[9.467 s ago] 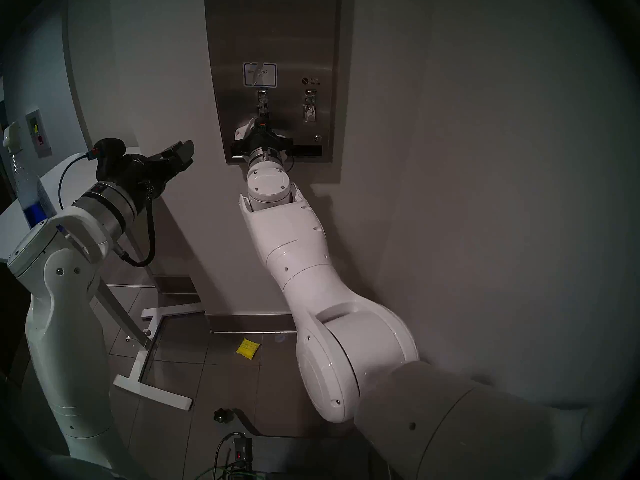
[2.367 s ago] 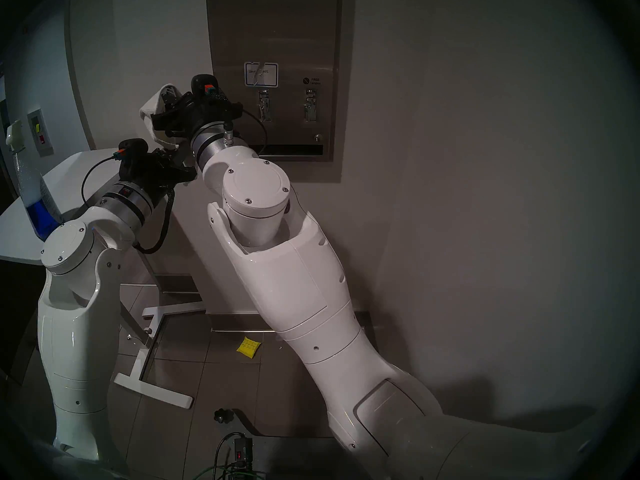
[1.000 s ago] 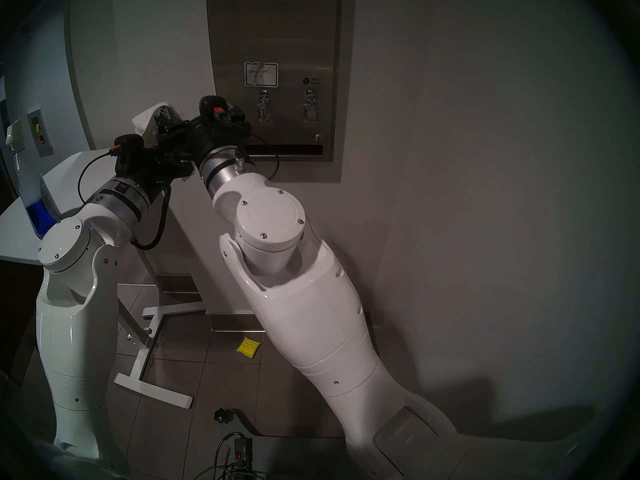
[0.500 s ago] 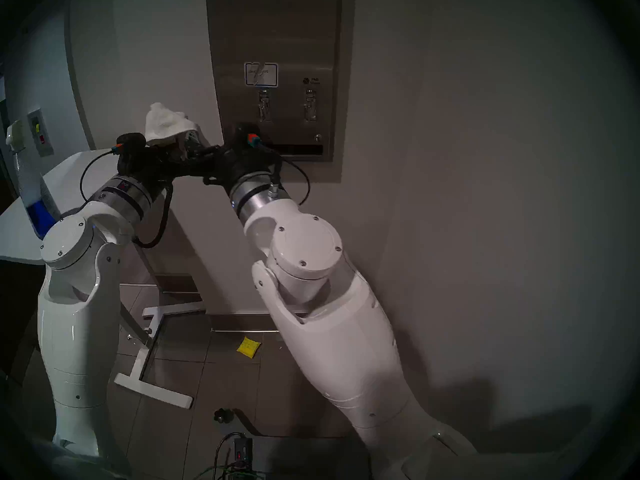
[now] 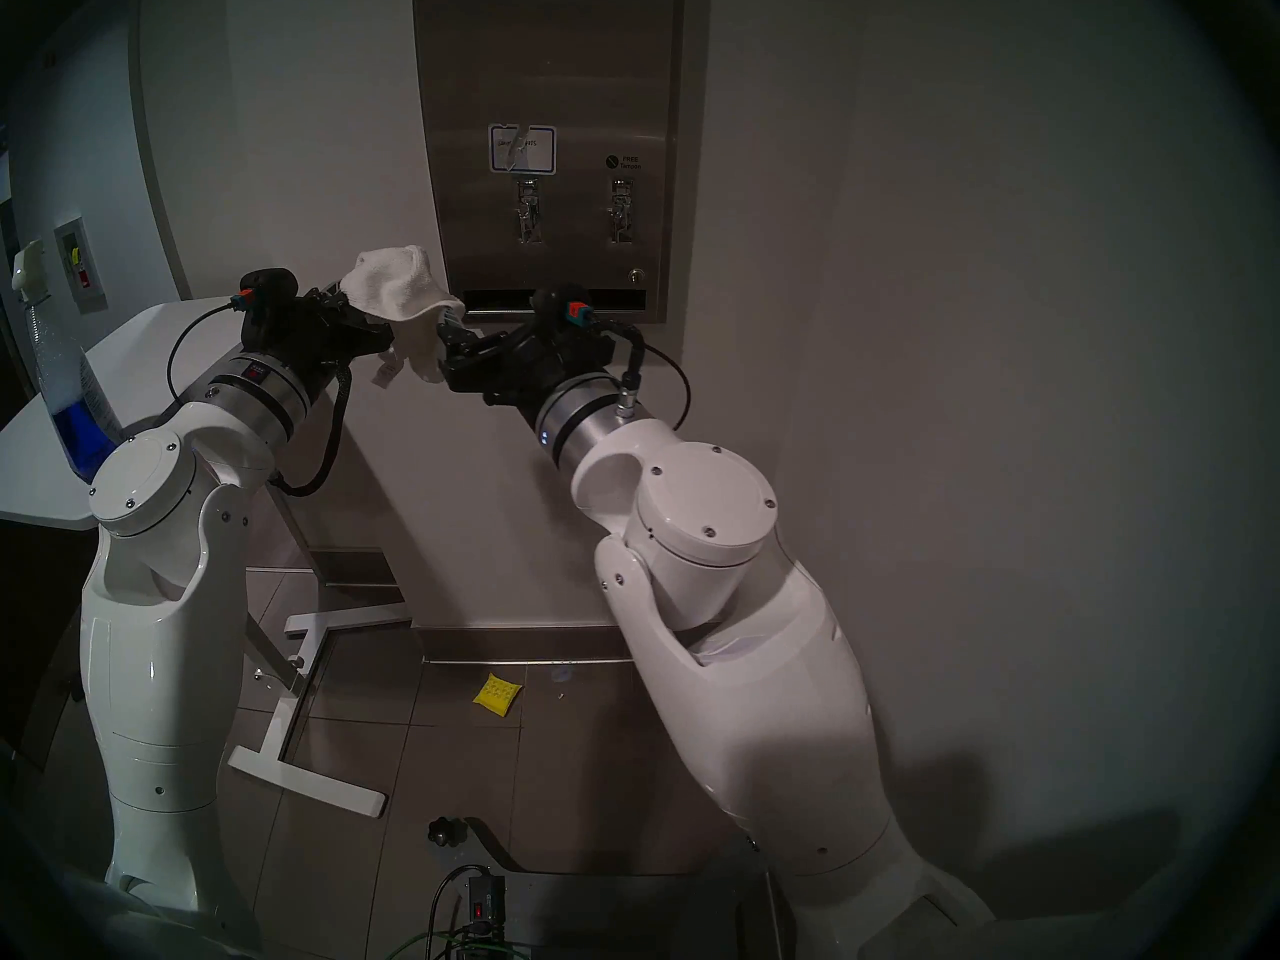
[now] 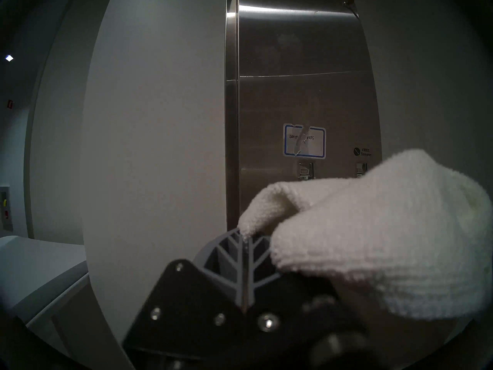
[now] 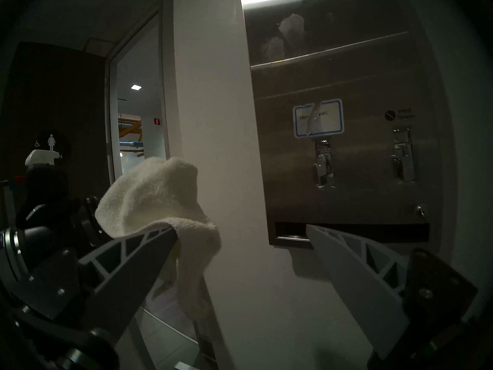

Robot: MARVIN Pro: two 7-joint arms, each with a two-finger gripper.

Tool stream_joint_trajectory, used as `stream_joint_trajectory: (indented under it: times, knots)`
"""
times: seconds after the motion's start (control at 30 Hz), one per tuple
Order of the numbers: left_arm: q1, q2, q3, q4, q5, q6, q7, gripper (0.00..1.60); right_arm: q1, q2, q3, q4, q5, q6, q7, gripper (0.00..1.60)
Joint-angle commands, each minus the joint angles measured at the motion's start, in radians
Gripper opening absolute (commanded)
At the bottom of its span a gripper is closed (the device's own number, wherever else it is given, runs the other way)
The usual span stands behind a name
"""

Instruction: Pick up the cloth and wipe the surface

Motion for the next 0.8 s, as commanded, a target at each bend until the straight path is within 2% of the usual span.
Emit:
stream_joint_trajectory:
  times: [0.0, 0.27, 0.37, 0.53, 0.77]
  knots:
    - [-0.040, -0.007, 0.008, -0.016, 0.002, -0.021, 0.009, 0.00, -0.012, 0.038, 0.039, -0.053, 0.014, -0.005, 0.026, 1.60]
    - [-0.055, -0.008, 0.026, -0.004, 0.013, -0.022, 0.026, 0.00, -0.046, 0.069, 0.071, -0.069, 0.035, -0.002, 0.049, 1.60]
    - [-0.066, -0.011, 0.029, 0.005, 0.017, -0.021, 0.036, 0.00, -0.049, 0.074, 0.065, -0.058, -0.001, -0.063, 0.037, 1.60]
    - [-0.081, -0.010, 0.024, 0.015, 0.023, -0.018, 0.048, 0.00, -0.040, 0.061, 0.062, -0.048, -0.034, -0.110, 0.015, 1.60]
    - [-0.135, -0.032, -0.022, 0.056, 0.027, -0.003, 0.110, 0.00, -0.044, 0.053, 0.058, -0.040, -0.058, -0.179, -0.001, 1.60]
